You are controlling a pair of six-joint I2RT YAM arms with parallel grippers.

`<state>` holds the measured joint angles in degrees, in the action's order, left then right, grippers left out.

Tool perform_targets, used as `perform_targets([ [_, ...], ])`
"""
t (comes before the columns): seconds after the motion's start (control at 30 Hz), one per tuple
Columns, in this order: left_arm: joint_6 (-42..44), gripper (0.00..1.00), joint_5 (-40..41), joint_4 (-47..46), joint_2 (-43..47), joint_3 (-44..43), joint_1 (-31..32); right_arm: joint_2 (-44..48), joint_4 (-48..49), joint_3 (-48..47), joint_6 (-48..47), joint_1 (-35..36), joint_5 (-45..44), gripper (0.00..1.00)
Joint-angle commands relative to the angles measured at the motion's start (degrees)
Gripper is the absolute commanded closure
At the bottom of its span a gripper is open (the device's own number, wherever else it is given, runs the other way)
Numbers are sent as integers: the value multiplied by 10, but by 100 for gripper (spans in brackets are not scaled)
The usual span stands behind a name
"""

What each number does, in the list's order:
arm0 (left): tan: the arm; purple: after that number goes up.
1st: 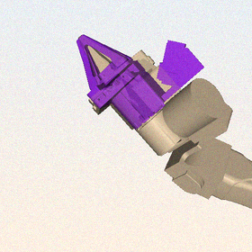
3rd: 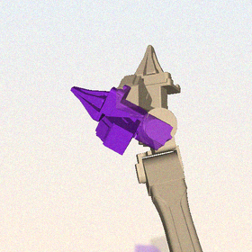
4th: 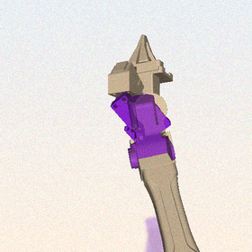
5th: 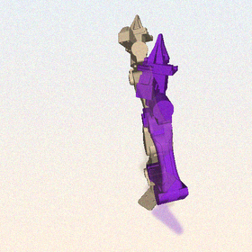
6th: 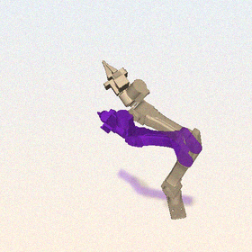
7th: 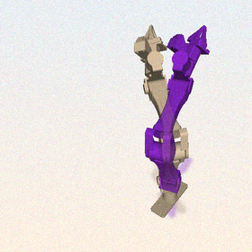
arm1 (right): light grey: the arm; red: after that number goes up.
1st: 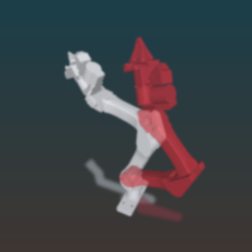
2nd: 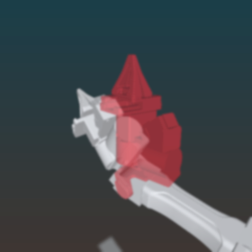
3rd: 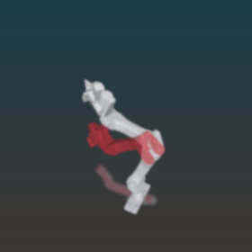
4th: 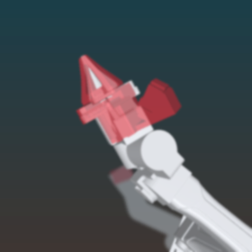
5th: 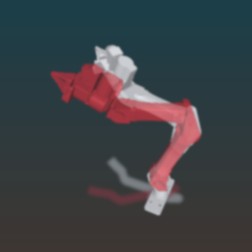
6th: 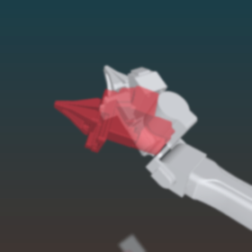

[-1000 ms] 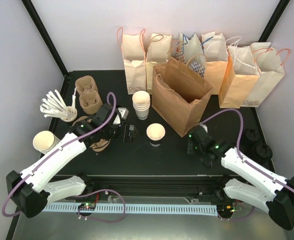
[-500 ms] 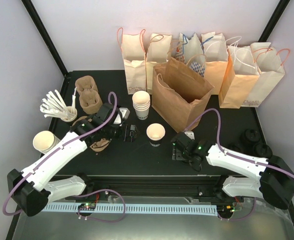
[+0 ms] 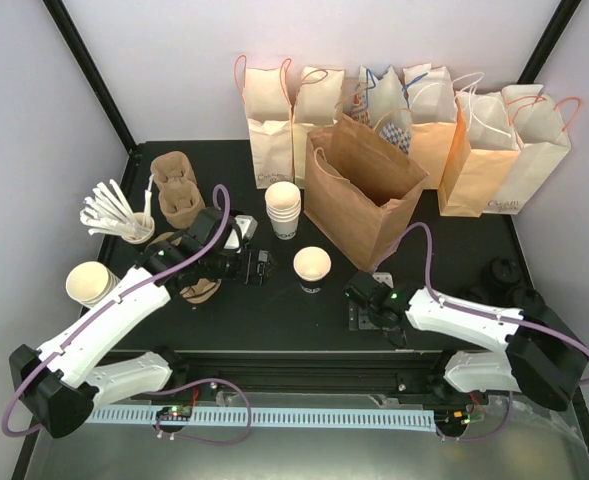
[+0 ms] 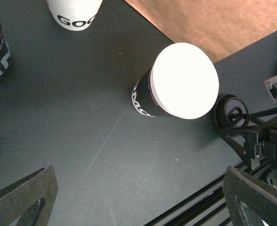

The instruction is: Pack the takeout coffee

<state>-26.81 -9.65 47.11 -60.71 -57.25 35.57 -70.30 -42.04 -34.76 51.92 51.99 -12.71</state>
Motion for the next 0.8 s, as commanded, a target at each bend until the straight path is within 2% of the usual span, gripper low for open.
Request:
perform_targets([
  [0.0, 17, 1, 4, 4, -9, -25, -6, -29, -10, -17, -7, -6, -2, 5],
  [0.5, 30, 1, 11, 3, -23, -37, -8, -81, -2, -47, -47, -59, 16, 13],
  [0.77, 27, 1, 10, 3, -21, -34, -9, -102, -7, -69, -56, -62, 13, 18],
])
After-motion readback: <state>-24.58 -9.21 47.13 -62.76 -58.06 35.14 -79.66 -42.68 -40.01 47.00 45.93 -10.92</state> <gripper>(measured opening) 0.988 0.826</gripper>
